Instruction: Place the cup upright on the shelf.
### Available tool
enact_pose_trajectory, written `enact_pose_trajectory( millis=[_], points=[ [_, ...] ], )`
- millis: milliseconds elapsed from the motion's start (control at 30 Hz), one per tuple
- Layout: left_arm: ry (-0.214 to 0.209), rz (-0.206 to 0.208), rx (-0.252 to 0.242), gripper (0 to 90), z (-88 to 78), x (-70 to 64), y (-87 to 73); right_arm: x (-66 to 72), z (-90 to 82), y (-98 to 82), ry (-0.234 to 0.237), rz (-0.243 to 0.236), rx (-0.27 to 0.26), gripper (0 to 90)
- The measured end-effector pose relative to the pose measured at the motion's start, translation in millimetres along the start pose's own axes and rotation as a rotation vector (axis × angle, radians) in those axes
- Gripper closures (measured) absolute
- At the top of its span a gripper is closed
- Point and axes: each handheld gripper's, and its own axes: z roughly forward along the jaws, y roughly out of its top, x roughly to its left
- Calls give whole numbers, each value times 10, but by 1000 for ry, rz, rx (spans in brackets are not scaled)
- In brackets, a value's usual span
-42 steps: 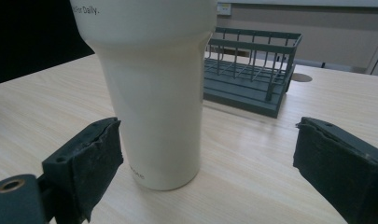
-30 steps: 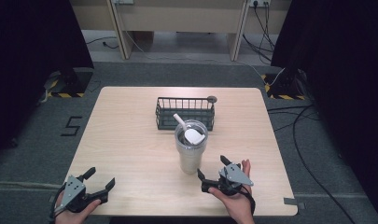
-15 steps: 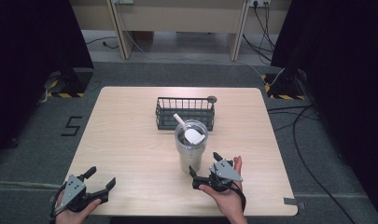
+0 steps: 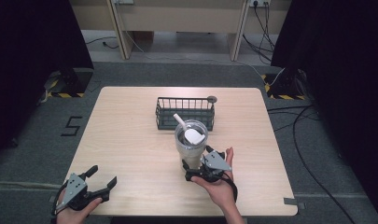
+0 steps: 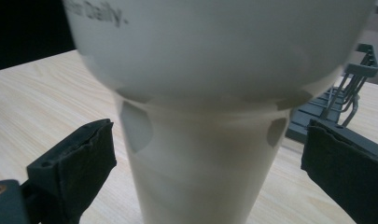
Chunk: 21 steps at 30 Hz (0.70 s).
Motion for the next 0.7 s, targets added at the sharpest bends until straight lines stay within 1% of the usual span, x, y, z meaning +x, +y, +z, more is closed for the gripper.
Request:
enact_pose_trajectory(
  millis=[133,167,200,267,400,433,700],
  points=[
    [0,0,-3,140,-5,-1,3,-18,68,-11,4,-7,0,48],
    [1,-1,-3,140,-10,0,1,-14,102,-7,7,8,-18,52],
    [1,-1,-3,140,-10,0,1,-14,102,-7,7,8,-18,52],
    [1,-1,-6,140,-13,2,3,14,141,4,2,-10,-24,78],
    [-3,0,-4,140,-11,3,0,2,181,9,8,-27,-29,73],
    [-4,0,-3,140,-10,3,0,-3,196,9,14,-24,-34,71],
    [-2,0,4,141,-8,13,-12,25,281,-36,0,-26,-69,65]
  ],
)
